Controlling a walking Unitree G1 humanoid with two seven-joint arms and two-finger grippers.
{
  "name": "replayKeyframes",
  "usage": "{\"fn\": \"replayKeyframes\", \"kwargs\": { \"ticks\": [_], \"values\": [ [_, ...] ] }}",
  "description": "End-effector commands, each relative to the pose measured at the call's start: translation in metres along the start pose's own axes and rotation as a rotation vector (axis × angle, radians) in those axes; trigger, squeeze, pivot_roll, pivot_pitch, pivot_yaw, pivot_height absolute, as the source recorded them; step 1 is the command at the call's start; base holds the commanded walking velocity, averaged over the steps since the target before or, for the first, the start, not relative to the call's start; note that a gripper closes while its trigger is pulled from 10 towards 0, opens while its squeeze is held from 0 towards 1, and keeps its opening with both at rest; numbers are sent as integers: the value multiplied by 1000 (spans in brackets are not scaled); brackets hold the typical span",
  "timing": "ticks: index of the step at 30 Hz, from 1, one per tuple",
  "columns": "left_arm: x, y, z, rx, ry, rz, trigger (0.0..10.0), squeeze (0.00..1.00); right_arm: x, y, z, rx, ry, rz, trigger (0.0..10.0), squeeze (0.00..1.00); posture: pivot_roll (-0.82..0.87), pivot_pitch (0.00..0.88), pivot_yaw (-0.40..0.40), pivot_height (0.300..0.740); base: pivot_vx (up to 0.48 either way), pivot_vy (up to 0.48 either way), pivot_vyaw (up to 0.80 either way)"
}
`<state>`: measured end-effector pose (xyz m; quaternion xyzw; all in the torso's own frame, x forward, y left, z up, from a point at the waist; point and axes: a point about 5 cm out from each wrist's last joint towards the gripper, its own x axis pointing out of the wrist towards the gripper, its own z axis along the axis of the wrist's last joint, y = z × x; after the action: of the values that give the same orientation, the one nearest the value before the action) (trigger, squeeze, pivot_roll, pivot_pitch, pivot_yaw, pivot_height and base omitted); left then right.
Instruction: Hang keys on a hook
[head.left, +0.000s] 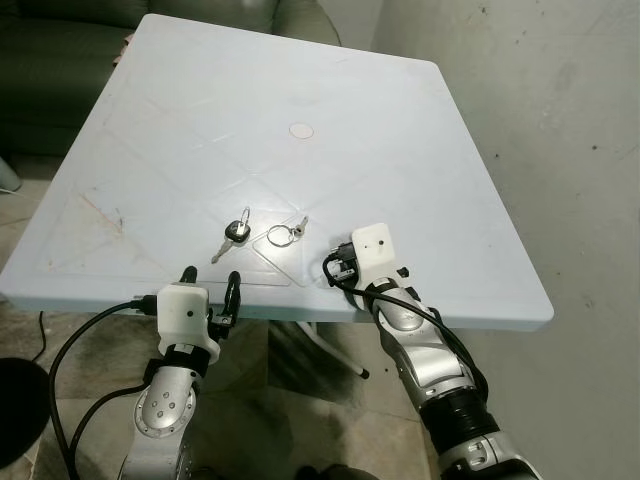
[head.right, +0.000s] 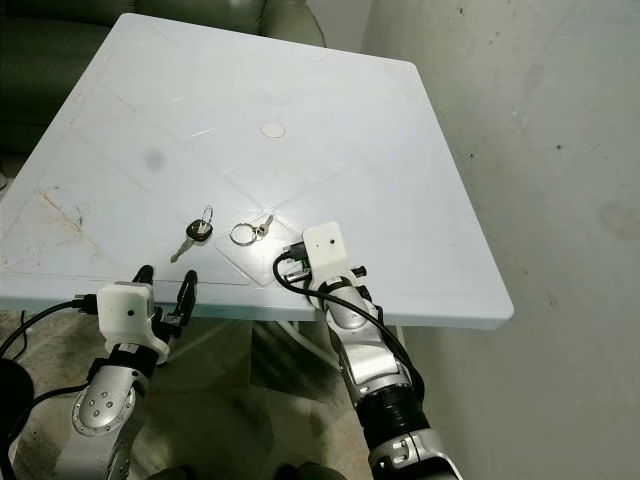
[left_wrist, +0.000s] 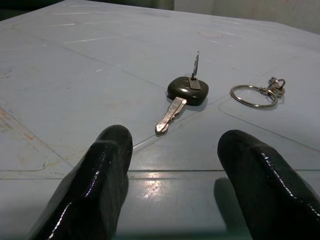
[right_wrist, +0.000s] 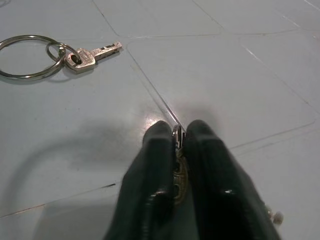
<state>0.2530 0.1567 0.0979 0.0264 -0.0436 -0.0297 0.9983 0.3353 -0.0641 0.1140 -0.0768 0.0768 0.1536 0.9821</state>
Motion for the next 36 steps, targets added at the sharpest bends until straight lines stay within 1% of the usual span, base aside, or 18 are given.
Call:
{"fn": "replayKeyframes", "kwargs": {
  "ticks": [1, 6, 7, 8, 9, 16, 25, 28, 29, 30, 31, 32, 33, 34, 36],
  "values": [
    [-1, -1, -1, 2, 9, -5, 10000, 0, -2, -4, -11, 9, 42, -5, 10000, 0, 3, 177, -172, 740, 0, 0, 0],
    [-1, -1, -1, 3, 10, -5, 10000, 0, -2, -5, -10, 6, 35, -5, 10000, 0, 3, 177, -172, 740, 0, 0, 0],
    [-1, -1, -1, 3, 10, -8, 10000, 0, -3, -9, -9, 15, 12, -19, 10000, 0, 0, 179, -169, 740, 0, 0, 0],
    [-1, -1, -1, 3, 10, -8, 10000, 0, -3, -9, -9, 15, 12, -19, 10000, 0, 0, 179, -169, 740, 0, 0, 0],
    [-2, -2, -1, 2, 10, -10, 10000, 0, -4, -12, -7, 5, -6, -34, 10000, 0, -2, 179, -169, 740, 0, 0, 0],
    [-2, -3, -1, -3, 9, -11, 10000, 0, -6, -23, -5, -8, -36, -61, 10000, 0, -6, 184, -171, 740, 0, 0, 0],
    [-3, -3, -2, -4, 13, -10, 10000, 0, -11, -26, -11, -19, -27, -37, 10000, 0, -7, 181, -173, 740, 0, 0, 0],
    [-3, -3, -2, -6, 14, -9, 10000, 0, -13, -26, -13, -10, -24, -25, 10000, 0, -7, 181, -173, 740, 0, 0, 0],
    [-3, -3, -2, -5, 14, -9, 10000, 0, -13, -27, -13, -11, -25, -23, 8157, 0, -7, 180, -173, 740, 0, 0, 0],
    [-3, -3, -2, -3, 14, -9, 10000, 0, -14, -28, -13, -12, -23, -24, 7647, 0, -8, 181, -173, 740, 0, 0, 0],
    [-4, -3, -2, -2, 14, -10, 10000, 0, -15, -29, -14, -15, -25, -25, 5569, 0, -8, 179, -173, 740, 0, 0, 0],
    [-4, -3, -2, -2, 14, -10, 10000, 0, -15, -29, -14, -17, -26, -25, 5569, 0, -8, 179, -173, 740, 0, 0, 0],
    [-3, -3, -2, -2, 14, -10, 10000, 0, -15, -31, -14, -15, -25, -34, 4863, 0, -8, 180, -172, 740, 0, 0, 0],
    [-3, -3, -2, -2, 14, -11, 10000, 0, -16, -32, -14, -21, -33, -44, 0, 0, -8, 180, -172, 740, 0, 0, 0],
    [-3, -3, -2, -3, 15, -12, 10000, 0, -17, -32, -14, -19, -36, -46, 0, 0, -8, 180, -172, 740, 0, 0, 0]
  ]
}}
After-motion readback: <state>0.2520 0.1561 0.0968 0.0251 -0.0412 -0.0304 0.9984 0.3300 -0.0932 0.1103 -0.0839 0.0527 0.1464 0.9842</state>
